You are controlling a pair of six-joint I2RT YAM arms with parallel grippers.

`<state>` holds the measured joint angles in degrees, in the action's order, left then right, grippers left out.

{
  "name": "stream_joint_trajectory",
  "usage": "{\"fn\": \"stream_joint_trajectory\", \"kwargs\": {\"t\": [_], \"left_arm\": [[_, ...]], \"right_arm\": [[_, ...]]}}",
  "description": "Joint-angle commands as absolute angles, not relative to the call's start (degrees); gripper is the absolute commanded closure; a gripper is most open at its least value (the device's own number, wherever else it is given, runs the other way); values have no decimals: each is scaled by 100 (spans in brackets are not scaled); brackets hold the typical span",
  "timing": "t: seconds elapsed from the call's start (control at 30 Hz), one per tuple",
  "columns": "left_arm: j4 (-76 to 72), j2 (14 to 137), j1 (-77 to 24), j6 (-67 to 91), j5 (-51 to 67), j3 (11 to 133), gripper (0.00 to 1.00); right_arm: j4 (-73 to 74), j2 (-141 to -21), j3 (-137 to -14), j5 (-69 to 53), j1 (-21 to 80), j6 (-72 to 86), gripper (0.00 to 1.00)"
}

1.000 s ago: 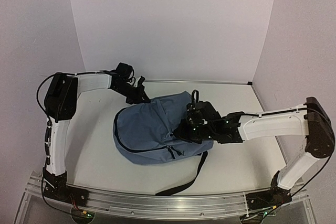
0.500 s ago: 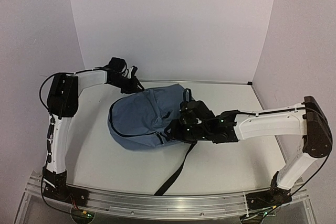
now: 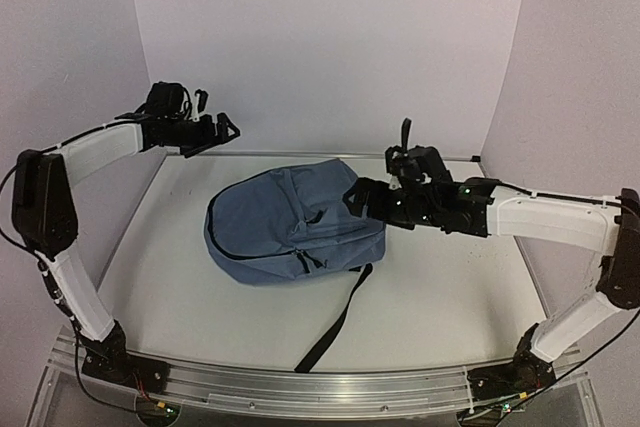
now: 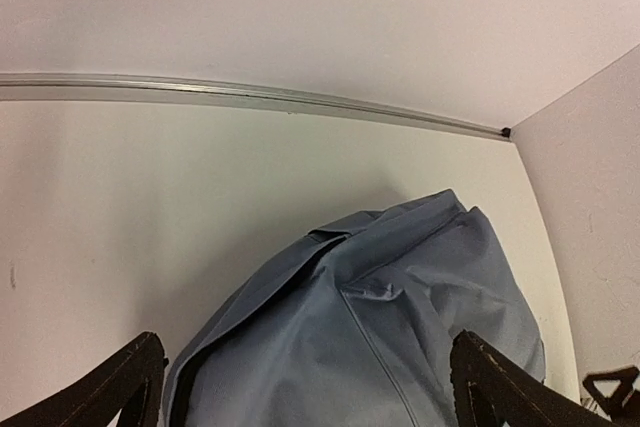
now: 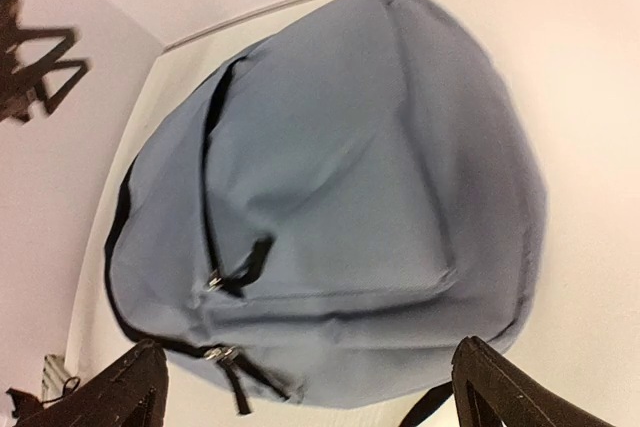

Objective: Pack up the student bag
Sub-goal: Zip the student bag at the center of the board, then reset both arms

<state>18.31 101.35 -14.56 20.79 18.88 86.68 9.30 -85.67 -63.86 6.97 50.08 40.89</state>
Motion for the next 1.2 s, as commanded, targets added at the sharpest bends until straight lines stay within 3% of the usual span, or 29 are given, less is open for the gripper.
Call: {"fn": "stream_joint_trajectory", "kwargs": {"t": [0.0,0.2,0.4,0.6,0.87,1.17], "left_arm": [[1975,9103,-869,2469,1419,7685,0],[2400,7790,343,2904,1526,6566,0],[3545,6813,549,2613,907,6552,0],[3779,5682,548,1803,745,6205,0],[3202,4126,545,1434,249,4714,0],[3177,3852,544,1470,158,4667,0]], "right_arm": [[1060,-8250,-6186,527,4044,3304,2],[1063,-7730,-5594,80,2527,2967,2],[1063,-6754,-5189,160,1489,2734,2],[599,-5487,-4790,1325,1441,2271,2],[-1122,-3526,-3072,1568,1440,1769,2],[-1065,-3218,-2598,1751,1435,1660,2]]}}
